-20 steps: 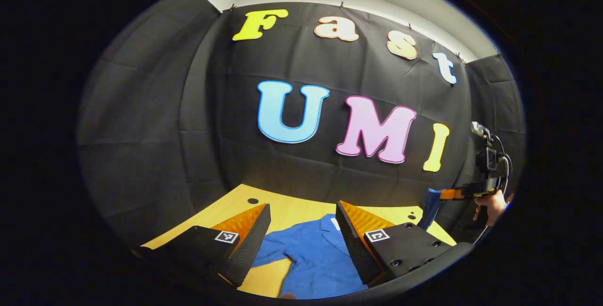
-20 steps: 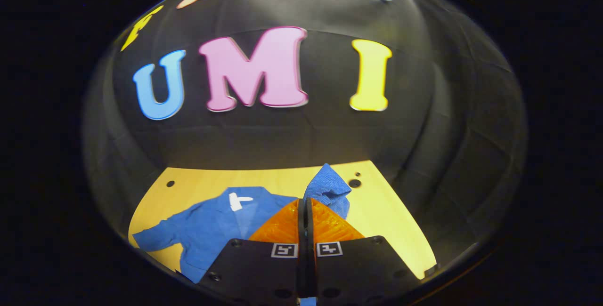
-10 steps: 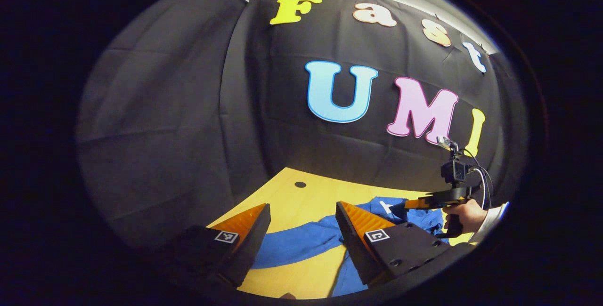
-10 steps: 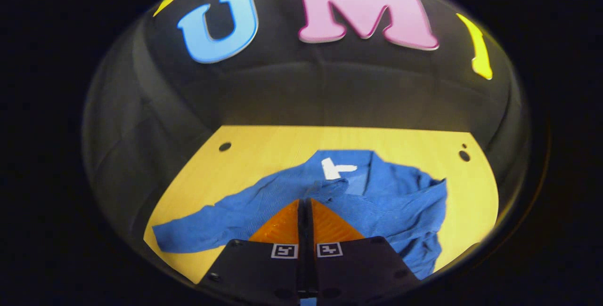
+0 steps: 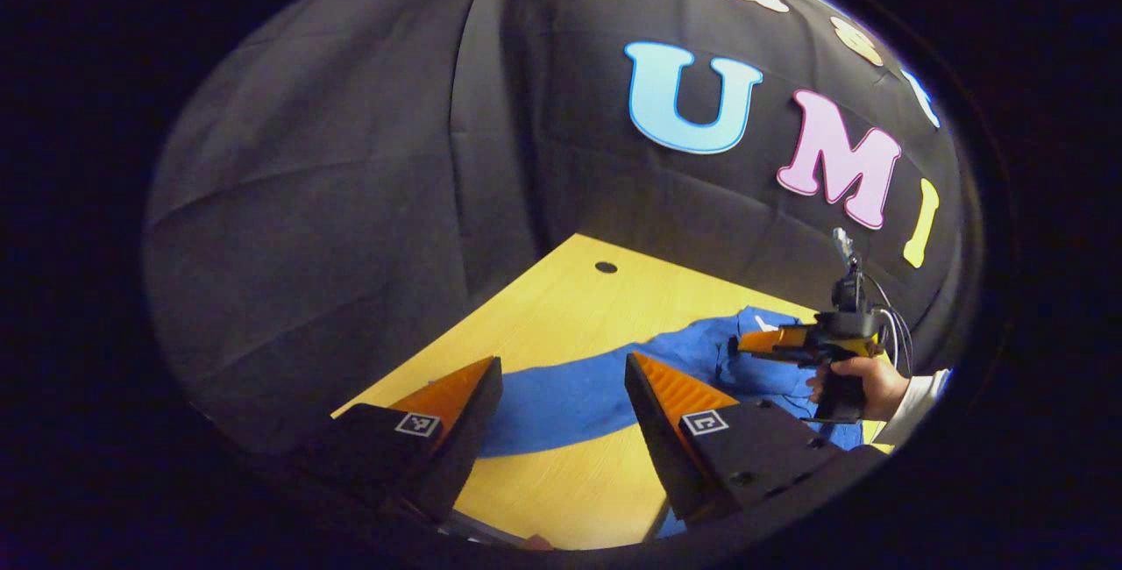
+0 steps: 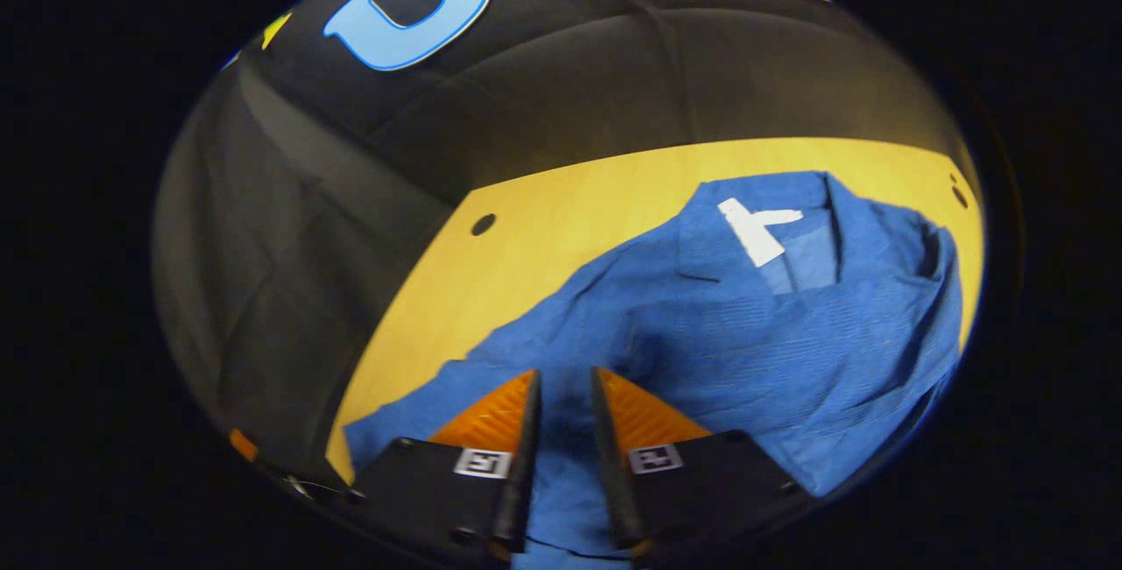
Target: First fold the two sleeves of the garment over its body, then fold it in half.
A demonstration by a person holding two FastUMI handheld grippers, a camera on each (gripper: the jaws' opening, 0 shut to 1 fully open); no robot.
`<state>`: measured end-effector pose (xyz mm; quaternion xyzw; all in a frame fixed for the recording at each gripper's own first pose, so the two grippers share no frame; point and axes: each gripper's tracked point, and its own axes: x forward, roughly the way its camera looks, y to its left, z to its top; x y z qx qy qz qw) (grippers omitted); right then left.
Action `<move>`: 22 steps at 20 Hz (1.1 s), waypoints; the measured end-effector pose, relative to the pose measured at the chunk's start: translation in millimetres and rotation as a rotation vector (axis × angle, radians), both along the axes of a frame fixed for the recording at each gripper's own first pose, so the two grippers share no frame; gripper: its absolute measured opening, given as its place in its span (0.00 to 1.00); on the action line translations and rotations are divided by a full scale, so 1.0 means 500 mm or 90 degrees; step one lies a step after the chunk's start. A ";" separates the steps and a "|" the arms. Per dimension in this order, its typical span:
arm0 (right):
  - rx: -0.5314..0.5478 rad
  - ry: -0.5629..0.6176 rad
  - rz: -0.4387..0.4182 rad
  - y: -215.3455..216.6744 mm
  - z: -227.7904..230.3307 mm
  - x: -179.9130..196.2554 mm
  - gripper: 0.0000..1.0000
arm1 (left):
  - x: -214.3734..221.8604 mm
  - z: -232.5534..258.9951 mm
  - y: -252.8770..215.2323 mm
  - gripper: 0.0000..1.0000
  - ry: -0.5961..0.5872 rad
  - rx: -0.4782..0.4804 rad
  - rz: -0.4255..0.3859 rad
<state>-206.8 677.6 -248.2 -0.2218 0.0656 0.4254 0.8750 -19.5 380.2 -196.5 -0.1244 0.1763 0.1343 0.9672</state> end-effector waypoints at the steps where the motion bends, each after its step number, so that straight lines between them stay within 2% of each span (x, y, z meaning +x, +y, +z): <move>1: -0.001 -0.008 0.009 -0.003 0.007 -0.011 0.56 | -0.003 -0.018 0.009 0.82 0.004 0.000 0.004; 3: -0.016 -0.028 0.019 -0.031 0.026 -0.037 0.88 | 0.001 -0.039 0.023 0.83 0.012 0.000 0.005; 6: -0.030 -0.074 0.051 -0.092 0.069 -0.107 0.89 | 0.009 -0.107 0.057 0.82 0.055 -0.022 0.018; 9: -0.024 -0.127 0.097 -0.166 0.119 -0.193 0.89 | 0.017 -0.176 0.100 0.83 0.112 -0.018 0.044; 11: -0.023 -0.143 0.105 -0.229 0.142 -0.236 0.89 | 0.025 -0.209 0.118 0.83 0.140 -0.028 0.053; 16: 0.015 -0.151 0.076 -0.334 0.196 -0.268 0.88 | 0.017 -0.275 0.184 0.84 0.208 -0.027 0.100; 21: 0.062 -0.143 0.057 -0.390 0.224 -0.287 0.88 | 0.018 -0.351 0.180 0.83 0.286 -0.051 0.094; 22: 0.064 -0.147 0.055 -0.402 0.230 -0.290 0.88 | 0.027 -0.343 0.178 0.83 0.282 -0.048 0.094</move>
